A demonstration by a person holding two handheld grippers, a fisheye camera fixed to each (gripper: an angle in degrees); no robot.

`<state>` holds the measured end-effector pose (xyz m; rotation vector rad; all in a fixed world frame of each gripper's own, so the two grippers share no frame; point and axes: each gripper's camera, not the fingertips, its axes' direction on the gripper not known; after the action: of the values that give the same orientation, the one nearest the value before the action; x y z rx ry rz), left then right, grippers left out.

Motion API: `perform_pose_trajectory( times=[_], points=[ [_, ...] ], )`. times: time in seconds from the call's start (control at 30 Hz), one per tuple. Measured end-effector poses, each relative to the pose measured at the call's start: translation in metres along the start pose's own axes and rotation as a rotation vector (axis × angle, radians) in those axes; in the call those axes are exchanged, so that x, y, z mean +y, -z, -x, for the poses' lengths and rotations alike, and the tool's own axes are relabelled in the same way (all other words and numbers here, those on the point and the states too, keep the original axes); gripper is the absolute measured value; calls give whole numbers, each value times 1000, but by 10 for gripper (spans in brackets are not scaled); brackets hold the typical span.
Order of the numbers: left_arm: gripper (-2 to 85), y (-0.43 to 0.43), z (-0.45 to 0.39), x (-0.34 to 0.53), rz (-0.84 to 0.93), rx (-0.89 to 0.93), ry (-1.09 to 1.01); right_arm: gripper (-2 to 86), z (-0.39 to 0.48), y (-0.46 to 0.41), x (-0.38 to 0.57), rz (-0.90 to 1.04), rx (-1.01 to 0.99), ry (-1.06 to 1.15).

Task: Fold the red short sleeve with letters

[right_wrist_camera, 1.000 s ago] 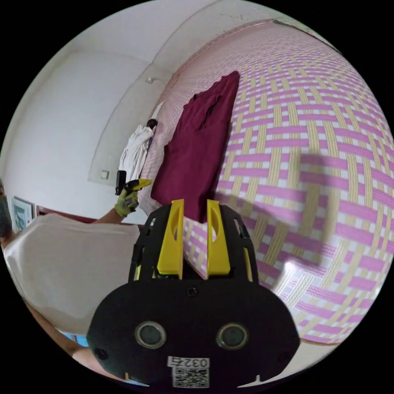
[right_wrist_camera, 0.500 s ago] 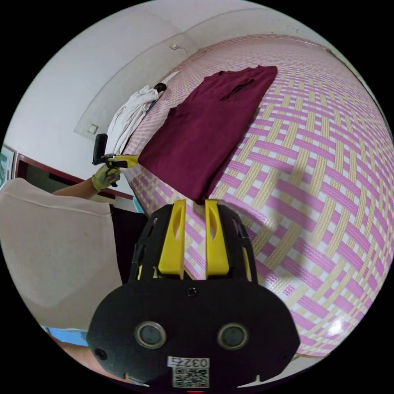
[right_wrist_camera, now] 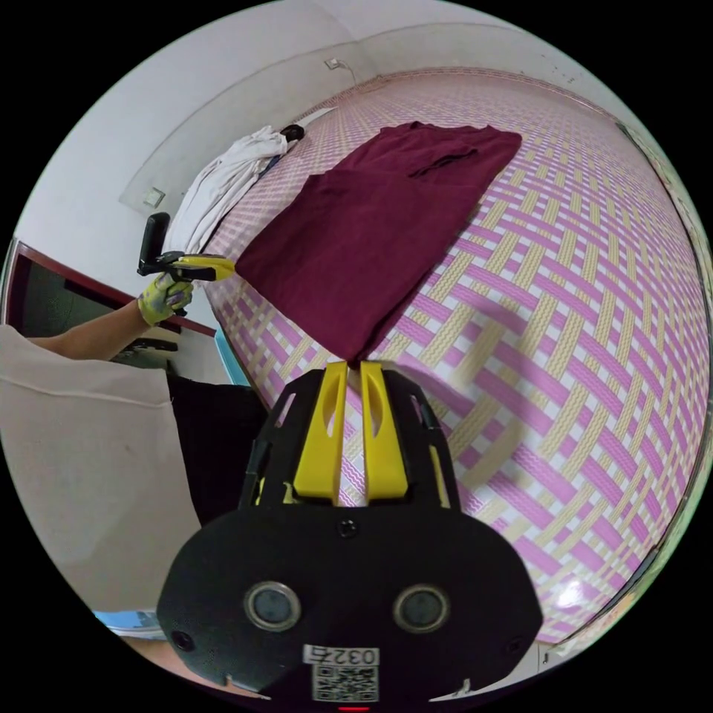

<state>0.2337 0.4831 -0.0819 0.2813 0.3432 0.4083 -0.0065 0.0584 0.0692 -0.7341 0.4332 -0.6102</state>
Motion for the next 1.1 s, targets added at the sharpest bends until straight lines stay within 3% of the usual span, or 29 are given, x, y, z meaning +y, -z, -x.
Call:
perform_pose_trajectory(
  times=[0.2, 0.5, 0.7, 0.87, 1.1],
  points=[
    [57, -3, -7, -19, 35, -63, -101, 47, -9, 2, -3, 3, -28, -1],
    [5, -9, 26, -16, 41, -30, -124, 40, -29, 10, -4, 29, -21, -5],
    [-15, 12, 66, -3, -38, 113, -98, 20, -39, 29, 3, 27, -42, -10],
    [-17, 48, 97, 27, -91, 332, -116, 5, -43, 73, 24, 1, -192, -21],
    [-17, 95, 159, 13, -131, 505, -163, -5, -66, 142, 26, -81, -357, -76]
  ],
)
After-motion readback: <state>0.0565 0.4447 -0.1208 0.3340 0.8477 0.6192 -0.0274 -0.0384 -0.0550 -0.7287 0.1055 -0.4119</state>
